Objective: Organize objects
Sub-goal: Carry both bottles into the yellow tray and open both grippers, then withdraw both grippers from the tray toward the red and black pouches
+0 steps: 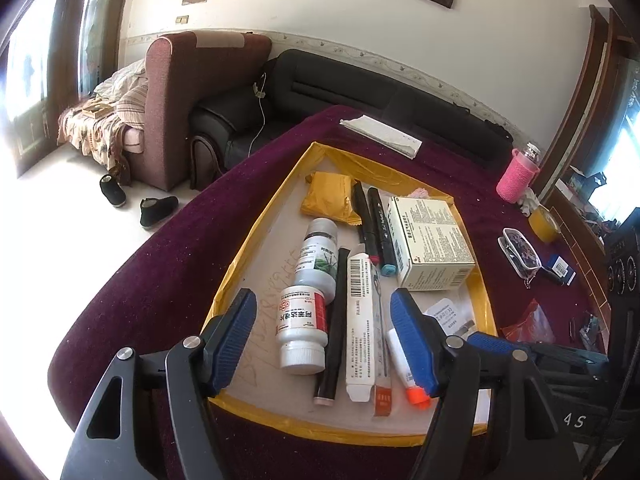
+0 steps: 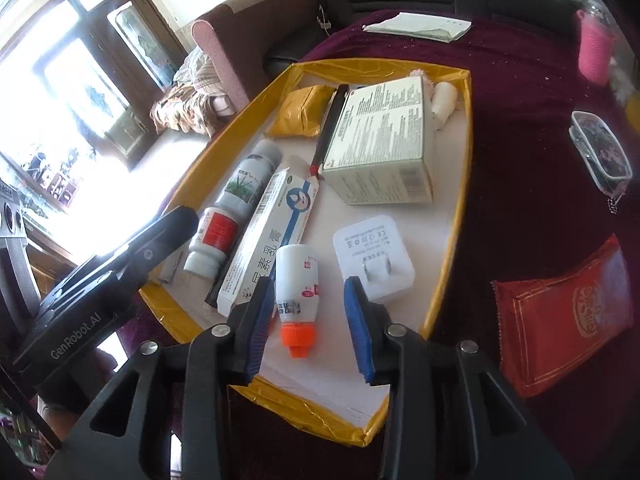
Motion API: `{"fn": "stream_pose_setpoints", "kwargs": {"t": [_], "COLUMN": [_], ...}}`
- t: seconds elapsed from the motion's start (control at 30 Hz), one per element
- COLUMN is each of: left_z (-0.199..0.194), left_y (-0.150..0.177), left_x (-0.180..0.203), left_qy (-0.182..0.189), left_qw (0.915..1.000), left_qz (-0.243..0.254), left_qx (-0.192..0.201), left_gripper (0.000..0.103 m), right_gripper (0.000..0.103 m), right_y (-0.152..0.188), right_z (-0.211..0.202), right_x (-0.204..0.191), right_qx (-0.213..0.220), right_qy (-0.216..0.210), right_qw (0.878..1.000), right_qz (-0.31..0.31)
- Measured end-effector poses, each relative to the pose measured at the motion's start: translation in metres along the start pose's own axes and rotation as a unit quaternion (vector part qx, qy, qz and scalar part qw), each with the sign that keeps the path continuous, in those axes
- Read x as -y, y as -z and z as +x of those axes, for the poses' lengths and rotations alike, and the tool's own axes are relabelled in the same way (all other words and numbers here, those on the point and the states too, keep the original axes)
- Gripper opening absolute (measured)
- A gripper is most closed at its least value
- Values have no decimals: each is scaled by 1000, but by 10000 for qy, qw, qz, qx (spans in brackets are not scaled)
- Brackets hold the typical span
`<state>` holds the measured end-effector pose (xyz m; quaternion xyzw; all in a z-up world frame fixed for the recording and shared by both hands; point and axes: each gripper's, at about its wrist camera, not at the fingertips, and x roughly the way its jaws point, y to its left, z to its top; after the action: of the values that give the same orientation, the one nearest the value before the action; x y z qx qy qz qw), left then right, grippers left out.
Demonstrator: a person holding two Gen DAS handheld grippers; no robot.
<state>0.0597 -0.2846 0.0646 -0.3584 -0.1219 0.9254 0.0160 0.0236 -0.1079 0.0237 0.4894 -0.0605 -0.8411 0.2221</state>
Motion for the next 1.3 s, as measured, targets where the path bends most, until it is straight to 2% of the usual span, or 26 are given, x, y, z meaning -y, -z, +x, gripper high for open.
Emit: {"fn": "stream_pose_setpoints", "kwargs": {"t": [0.1,0.23,0.37,0.43,0.47,0.5,0.6,0.7,0.8,1.03,1.3], "left_z": [-13,-30,-53,-67,-73,-78,-88,-86,-80,-71,-59], "left_y": [-2,-12,-29,-32,-32,-30,-17,1,15,38,53], "left_x": [16,47,99,132,148,164,204,235,259,294,316], "left_qy": [-71,9,88,35,-34,-82,-54,-5,-31,-125,-97], "left_qw": [9996,9978,9931,9882,9851,9815,9723,9679,9641,9554,9535], "left_qz": [202,458,872,1163,1313,1470,1850,2097,2352,2800,2954], "left_qx": [203,475,778,998,1106,1223,1424,1383,1236,927,591], "left_gripper": [64,64,64,71,80,84,91,94,94,94,94], "right_gripper": [43,44,45,51,53,55,62,64,65,65,65], "right_y": [5,9,14,18,21,24,38,54,70,94,115], "right_z": [-24,-50,-81,-101,-111,-121,-148,-167,-179,-188,-190], "right_x": [12,28,49,65,71,79,102,125,150,192,230], "right_qx": [394,776,1147,1354,1461,1588,1911,2157,2330,2334,2295], "right_qy": [52,293,648,812,854,871,954,1086,1028,1169,1189], "right_qw": [9991,9963,9911,9870,9848,9823,9736,9628,9519,9409,9319], "right_qz": [141,224,203,309,384,473,806,1213,1703,2156,2543]}}
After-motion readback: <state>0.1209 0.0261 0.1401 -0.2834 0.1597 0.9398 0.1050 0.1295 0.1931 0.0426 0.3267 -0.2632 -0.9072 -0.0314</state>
